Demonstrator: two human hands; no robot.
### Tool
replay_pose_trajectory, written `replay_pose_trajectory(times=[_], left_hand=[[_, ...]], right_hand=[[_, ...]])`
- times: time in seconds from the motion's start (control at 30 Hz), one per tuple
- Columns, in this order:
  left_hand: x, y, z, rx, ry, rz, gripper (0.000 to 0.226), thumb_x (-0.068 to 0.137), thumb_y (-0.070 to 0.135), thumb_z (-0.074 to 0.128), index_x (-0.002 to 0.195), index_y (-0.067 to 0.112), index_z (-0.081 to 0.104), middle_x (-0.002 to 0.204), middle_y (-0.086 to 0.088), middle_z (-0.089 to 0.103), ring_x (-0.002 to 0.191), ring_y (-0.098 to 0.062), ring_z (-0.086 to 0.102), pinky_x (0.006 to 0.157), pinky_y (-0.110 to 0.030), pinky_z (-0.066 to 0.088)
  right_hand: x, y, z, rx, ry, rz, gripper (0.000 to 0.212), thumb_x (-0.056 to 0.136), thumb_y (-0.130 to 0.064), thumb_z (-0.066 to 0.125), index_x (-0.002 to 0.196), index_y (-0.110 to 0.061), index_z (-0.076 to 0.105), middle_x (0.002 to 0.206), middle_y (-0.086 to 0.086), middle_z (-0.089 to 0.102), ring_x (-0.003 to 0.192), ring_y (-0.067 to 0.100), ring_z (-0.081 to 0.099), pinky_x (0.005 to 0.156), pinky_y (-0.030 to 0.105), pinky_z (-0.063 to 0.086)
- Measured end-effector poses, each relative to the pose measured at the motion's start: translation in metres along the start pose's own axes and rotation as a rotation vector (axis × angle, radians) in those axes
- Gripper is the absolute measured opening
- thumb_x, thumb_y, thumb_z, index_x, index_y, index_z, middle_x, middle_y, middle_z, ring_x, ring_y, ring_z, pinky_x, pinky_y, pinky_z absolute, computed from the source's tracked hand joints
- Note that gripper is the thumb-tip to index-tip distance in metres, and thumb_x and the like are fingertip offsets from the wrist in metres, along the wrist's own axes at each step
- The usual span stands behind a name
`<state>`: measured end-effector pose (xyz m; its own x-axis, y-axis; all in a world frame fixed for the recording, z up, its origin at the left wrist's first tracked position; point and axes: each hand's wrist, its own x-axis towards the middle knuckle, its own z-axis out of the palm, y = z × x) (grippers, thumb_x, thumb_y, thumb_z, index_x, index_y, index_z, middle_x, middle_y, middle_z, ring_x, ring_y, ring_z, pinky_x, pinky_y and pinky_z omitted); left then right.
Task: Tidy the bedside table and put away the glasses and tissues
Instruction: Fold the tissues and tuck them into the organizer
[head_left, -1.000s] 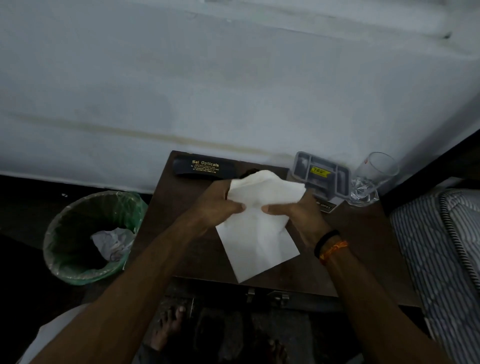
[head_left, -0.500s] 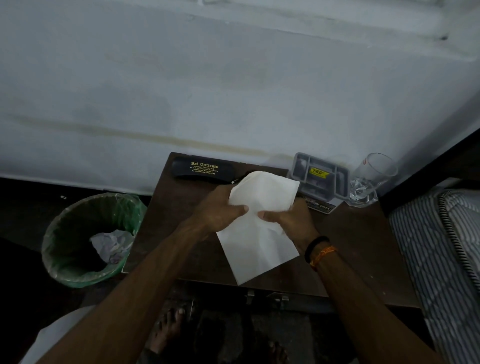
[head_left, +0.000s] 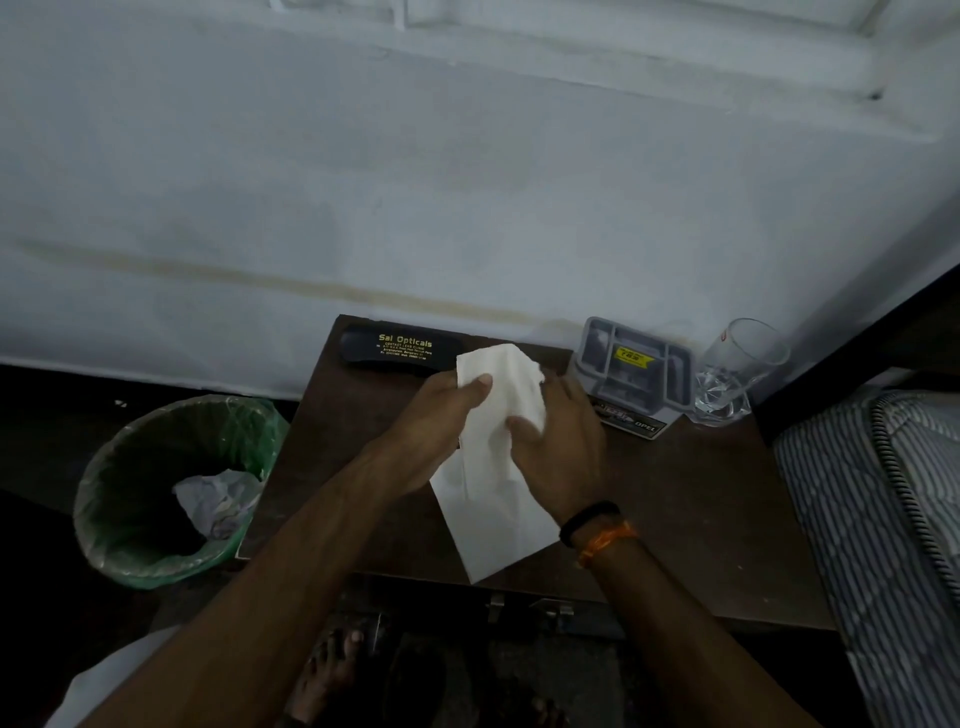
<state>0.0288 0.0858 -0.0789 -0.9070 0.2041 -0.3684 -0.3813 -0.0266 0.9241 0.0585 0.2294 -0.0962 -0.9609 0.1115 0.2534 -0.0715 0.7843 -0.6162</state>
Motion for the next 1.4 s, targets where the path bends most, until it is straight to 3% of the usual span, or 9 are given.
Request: replay_pose_trajectory(times=[0.07,0.27,0.53,0.7,0.93,1.03,1.17,1.33,1.4], left_hand=[[0.002,0.002,0.003,-0.094,0.023,-0.023,0.019,0.100,0.025,0.050,0.106,0.016,0.066,0.114,-0.011,0.069,0.110,-0.029,0.063,0.098,-0.048,0.050],[0.003,0.003,0.003,-0.254,0.069,-0.069,0.022,0.097,0.002,0.045,0.089,0.006,0.065,0.087,-0.015,0.065,0.080,-0.028,0.061,0.077,-0.037,0.050],[0.000,0.012,0.010,-0.528,-0.099,-0.120,0.043,0.101,0.035,0.044,0.084,0.012,0.076,0.081,-0.005,0.074,0.073,-0.016,0.072,0.070,-0.027,0.060],[-0.012,0.012,0.005,-0.345,-0.245,-0.079,0.024,0.093,0.013,0.049,0.107,0.009,0.067,0.101,-0.010,0.067,0.090,-0.018,0.068,0.081,-0.031,0.057],[-0.015,0.014,0.006,-0.249,-0.115,-0.086,0.032,0.084,-0.010,0.042,0.106,0.000,0.062,0.110,-0.019,0.065,0.108,-0.030,0.063,0.088,-0.039,0.052],[-0.014,0.013,0.008,-0.240,-0.068,-0.085,0.032,0.094,-0.001,0.047,0.125,-0.001,0.056,0.122,-0.020,0.062,0.115,-0.031,0.061,0.093,-0.043,0.053],[-0.009,0.012,0.004,-0.316,-0.028,-0.108,0.033,0.100,0.019,0.046,0.119,-0.003,0.061,0.102,-0.016,0.069,0.090,-0.026,0.070,0.069,-0.035,0.059],[-0.005,0.015,-0.002,-0.462,-0.025,-0.152,0.043,0.102,0.041,0.038,0.104,0.010,0.068,0.086,-0.008,0.075,0.076,-0.020,0.074,0.067,-0.032,0.060],[-0.005,0.015,-0.004,-0.487,-0.013,-0.156,0.048,0.101,0.046,0.037,0.104,0.009,0.068,0.086,-0.008,0.076,0.073,-0.019,0.074,0.063,-0.030,0.061]], right_hand=[[-0.004,-0.009,0.000,-0.021,0.014,-0.065,0.056,0.078,-0.014,0.062,0.132,-0.018,0.049,0.110,0.000,0.049,0.094,0.016,0.052,0.070,0.022,0.040],[-0.012,-0.031,0.006,0.040,0.017,-0.132,0.053,0.090,-0.044,0.059,0.136,-0.024,0.042,0.117,-0.002,0.046,0.099,0.012,0.055,0.077,0.028,0.053],[-0.007,-0.034,0.008,-0.021,0.001,-0.081,0.050,0.086,-0.020,0.054,0.136,-0.013,0.047,0.106,0.003,0.043,0.078,0.009,0.044,0.060,0.016,0.038],[-0.003,-0.036,0.004,0.028,-0.084,-0.085,0.058,0.085,-0.016,0.056,0.142,-0.016,0.044,0.109,0.003,0.043,0.078,0.011,0.048,0.067,0.026,0.052],[-0.002,-0.033,-0.008,0.213,-0.311,-0.083,0.081,0.084,-0.020,0.066,0.150,-0.039,0.024,0.114,0.000,0.038,0.098,0.011,0.049,0.085,0.027,0.052],[0.000,-0.032,-0.011,0.230,-0.342,-0.093,0.081,0.086,-0.017,0.067,0.150,-0.040,0.024,0.114,0.002,0.039,0.099,0.012,0.048,0.085,0.021,0.049],[0.002,-0.030,-0.014,0.269,-0.385,-0.101,0.079,0.087,-0.017,0.066,0.150,-0.040,0.025,0.110,0.003,0.042,0.097,0.011,0.047,0.078,0.009,0.041],[0.005,-0.029,-0.017,0.423,-0.416,0.014,0.071,0.088,-0.013,0.066,0.146,-0.038,0.036,0.107,-0.001,0.049,0.097,0.018,0.057,0.084,0.040,0.057],[0.005,-0.025,-0.017,0.384,-0.372,0.003,0.071,0.085,-0.017,0.072,0.146,-0.033,0.038,0.105,-0.002,0.051,0.090,0.015,0.059,0.081,0.033,0.056]])
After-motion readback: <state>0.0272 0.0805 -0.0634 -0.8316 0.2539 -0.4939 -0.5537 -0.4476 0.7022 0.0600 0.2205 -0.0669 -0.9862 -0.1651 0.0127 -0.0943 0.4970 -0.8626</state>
